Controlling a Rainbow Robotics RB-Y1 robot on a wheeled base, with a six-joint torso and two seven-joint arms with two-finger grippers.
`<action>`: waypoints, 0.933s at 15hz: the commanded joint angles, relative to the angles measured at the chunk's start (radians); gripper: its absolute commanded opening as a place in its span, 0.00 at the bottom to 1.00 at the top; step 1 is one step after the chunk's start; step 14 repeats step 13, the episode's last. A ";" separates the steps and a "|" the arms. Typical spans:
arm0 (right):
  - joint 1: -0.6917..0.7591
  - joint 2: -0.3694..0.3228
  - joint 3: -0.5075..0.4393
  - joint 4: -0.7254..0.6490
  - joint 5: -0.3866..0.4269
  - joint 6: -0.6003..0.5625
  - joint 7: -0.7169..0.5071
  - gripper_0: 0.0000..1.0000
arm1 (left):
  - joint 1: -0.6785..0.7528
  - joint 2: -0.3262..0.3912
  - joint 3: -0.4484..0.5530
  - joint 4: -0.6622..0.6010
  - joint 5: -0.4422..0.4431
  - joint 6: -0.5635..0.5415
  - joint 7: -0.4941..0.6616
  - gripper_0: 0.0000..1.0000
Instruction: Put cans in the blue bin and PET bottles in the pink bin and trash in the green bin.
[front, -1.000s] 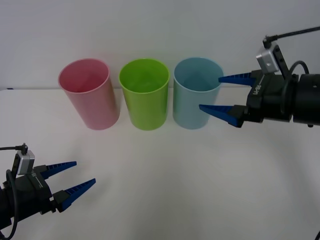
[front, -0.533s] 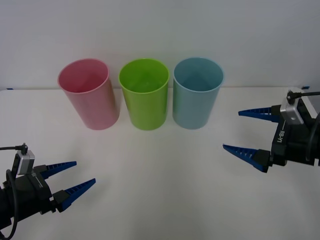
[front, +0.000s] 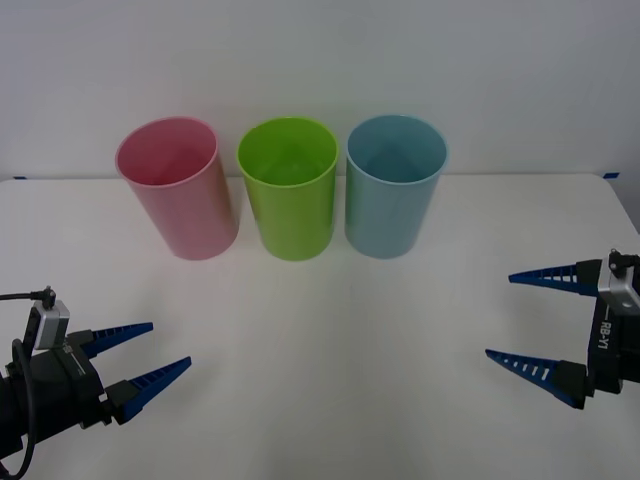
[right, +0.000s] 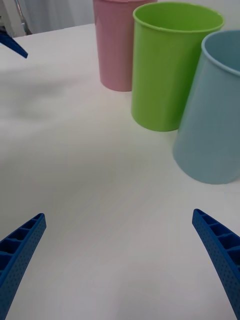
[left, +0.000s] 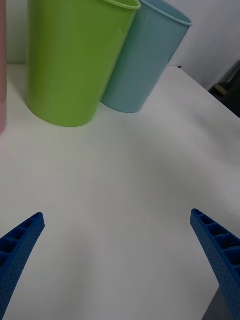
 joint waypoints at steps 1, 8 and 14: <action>0.036 -0.033 -0.013 -0.005 0.001 -0.020 0.013 1.00 | 0.000 0.000 0.000 0.000 0.000 0.000 0.000 1.00; 0.069 -0.042 -0.020 -0.016 0.023 -0.022 0.016 1.00 | 0.000 0.000 0.000 0.000 0.000 0.000 0.000 1.00; 0.069 -0.044 -0.019 -0.016 0.030 -0.020 0.014 1.00 | 0.000 0.000 0.000 0.000 0.000 0.000 0.000 1.00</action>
